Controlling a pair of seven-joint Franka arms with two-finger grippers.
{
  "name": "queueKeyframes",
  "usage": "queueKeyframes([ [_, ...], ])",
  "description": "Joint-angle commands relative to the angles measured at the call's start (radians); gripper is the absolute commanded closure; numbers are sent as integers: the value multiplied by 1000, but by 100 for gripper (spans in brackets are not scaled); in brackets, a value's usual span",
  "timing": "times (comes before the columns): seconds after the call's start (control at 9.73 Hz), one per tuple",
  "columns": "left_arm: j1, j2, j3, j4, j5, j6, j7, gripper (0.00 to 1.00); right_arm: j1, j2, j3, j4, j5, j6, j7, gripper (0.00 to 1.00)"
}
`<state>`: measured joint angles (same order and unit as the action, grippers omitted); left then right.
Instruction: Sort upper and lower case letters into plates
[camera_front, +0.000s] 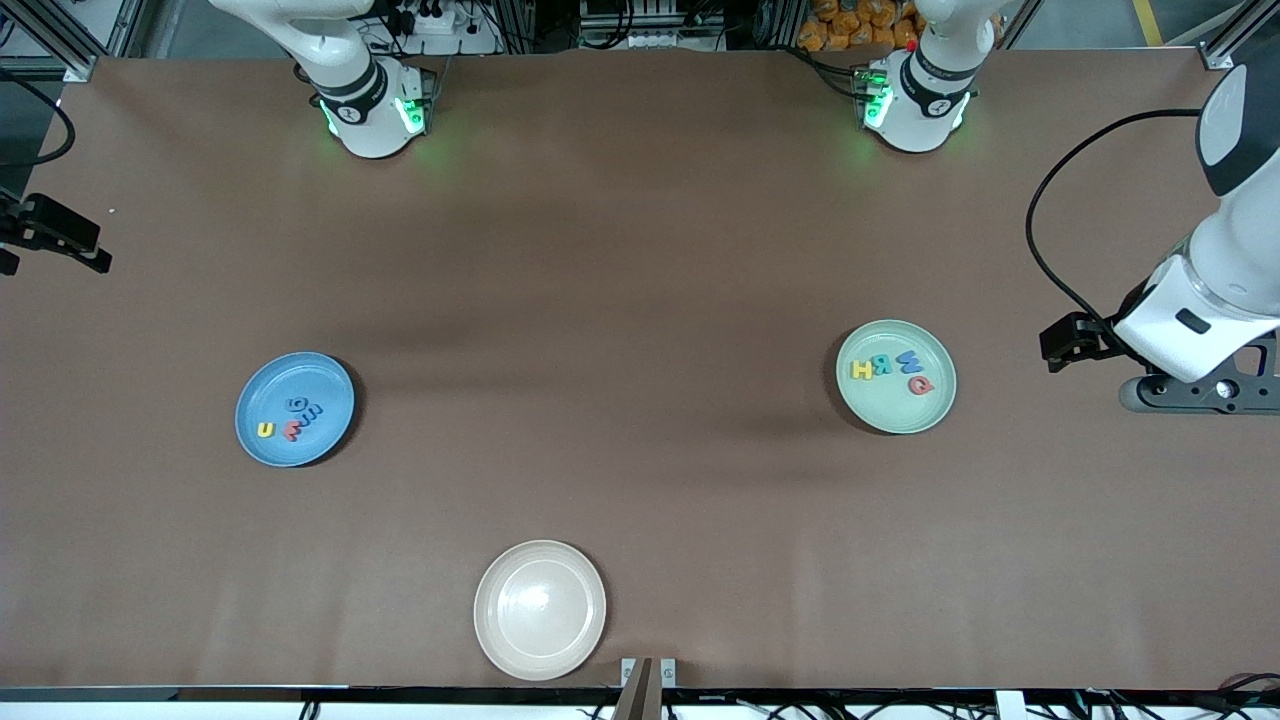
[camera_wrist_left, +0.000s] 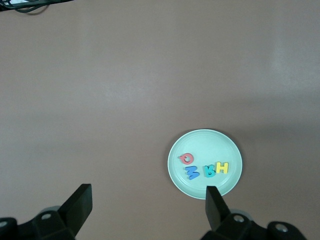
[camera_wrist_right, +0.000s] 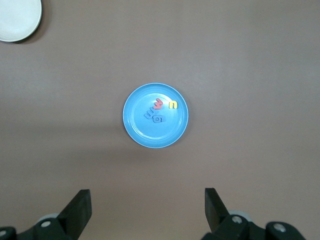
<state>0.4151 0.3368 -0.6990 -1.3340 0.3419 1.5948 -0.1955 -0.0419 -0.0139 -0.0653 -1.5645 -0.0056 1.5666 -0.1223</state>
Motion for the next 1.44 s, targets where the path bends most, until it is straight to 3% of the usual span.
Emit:
queueKeyframes([
  [0.0,-21,-25,35,-1,-35,-10,-13,0,-13,-9,10,0,-4,0,6,0],
  [0.1,-95,-50,126,-2,-65,-10,-12,0,-12,-9,10,0,-4,0,6,0],
  [0.31,-366,-79,508,-4,-244,-10,-10,0,-12,-9,10,0,-4,0,6,0],
  [0.41,-462,-88,641,-4,-297,-12,-4,0,-10,-9,10,0,-4,0,7,0],
  [0.51,-507,-91,695,-5,-307,-12,2,0,-10,-9,10,0,-4,0,6,0],
  [1.34,-518,-94,691,-4,-304,-12,1,0,-10,-9,10,-2,-4,-5,6,0],
])
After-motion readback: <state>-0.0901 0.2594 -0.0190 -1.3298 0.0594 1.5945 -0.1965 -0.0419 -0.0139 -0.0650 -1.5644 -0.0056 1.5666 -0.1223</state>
